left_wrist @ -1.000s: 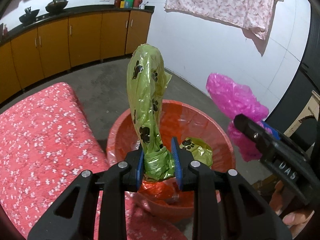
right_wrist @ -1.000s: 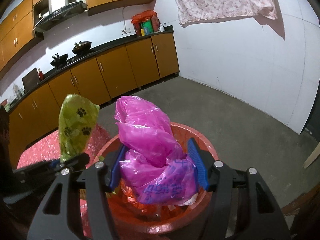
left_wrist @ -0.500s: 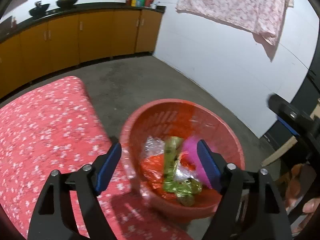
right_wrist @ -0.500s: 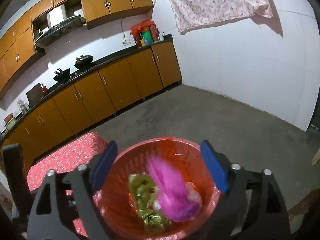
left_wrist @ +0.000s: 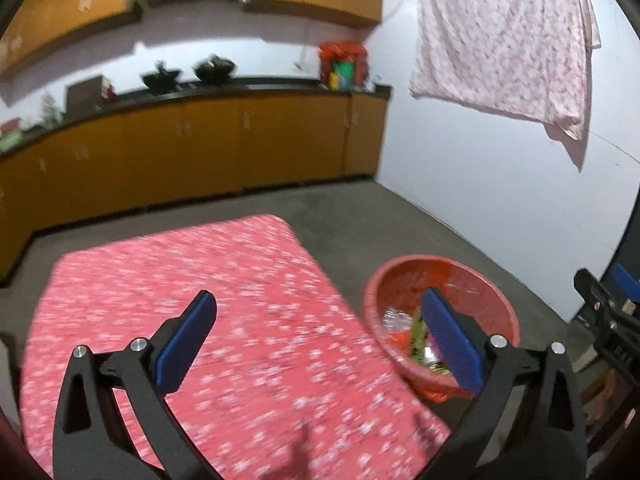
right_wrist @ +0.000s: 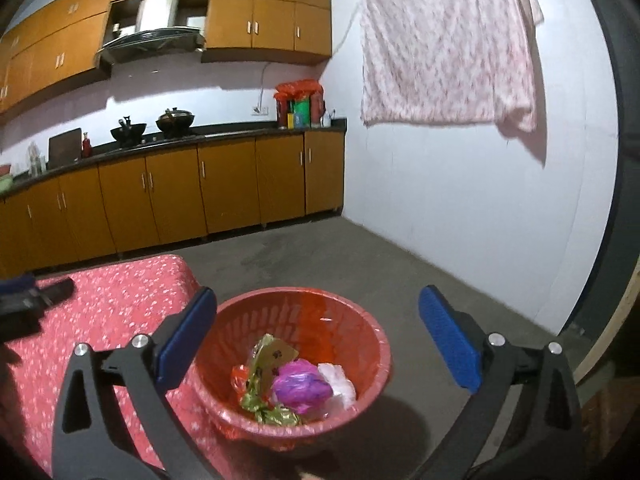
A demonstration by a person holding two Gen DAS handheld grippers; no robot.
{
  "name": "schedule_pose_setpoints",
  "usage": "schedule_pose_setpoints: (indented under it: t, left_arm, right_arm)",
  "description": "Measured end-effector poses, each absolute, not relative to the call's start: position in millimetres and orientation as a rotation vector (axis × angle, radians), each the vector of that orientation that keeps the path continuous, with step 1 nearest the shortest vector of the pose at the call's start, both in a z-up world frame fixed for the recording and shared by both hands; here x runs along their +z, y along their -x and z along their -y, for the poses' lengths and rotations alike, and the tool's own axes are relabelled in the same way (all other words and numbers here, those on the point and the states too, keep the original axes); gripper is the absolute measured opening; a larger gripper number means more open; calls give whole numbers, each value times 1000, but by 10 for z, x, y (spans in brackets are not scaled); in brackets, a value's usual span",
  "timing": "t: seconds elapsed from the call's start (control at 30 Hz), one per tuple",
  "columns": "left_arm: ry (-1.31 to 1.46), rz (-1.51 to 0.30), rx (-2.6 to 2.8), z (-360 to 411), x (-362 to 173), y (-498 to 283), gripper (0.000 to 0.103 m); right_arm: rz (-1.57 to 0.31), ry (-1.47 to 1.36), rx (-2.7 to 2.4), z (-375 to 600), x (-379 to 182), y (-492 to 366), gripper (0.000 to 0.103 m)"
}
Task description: Collect trash
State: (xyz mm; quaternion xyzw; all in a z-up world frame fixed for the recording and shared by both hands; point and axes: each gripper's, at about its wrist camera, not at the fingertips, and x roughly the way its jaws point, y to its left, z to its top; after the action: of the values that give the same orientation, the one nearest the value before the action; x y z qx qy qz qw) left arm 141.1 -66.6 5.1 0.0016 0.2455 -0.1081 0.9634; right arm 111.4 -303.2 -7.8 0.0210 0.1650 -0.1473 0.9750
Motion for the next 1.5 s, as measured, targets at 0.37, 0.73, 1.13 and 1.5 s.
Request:
schedule_pose_setpoints:
  t: [0.37, 0.73, 1.13, 1.5]
  left_arm:
    - [-28, -403, -92, 166, 168, -518, 101]
    - [-27, -406, -52, 15, -48, -68, 101]
    - [-40, -421, -3, -43, -181, 95, 101]
    - [-29, -397, -3, -85, -195, 186, 101]
  right_arm:
    - [-384, -123, -145, 2629, -67, -398, 99]
    - [-375, -40, -100, 2200, -114, 63, 99]
    - [-374, -8, -141, 2105, -239, 224, 99]
    - [-351, 0, -128, 2037, -270, 278, 99]
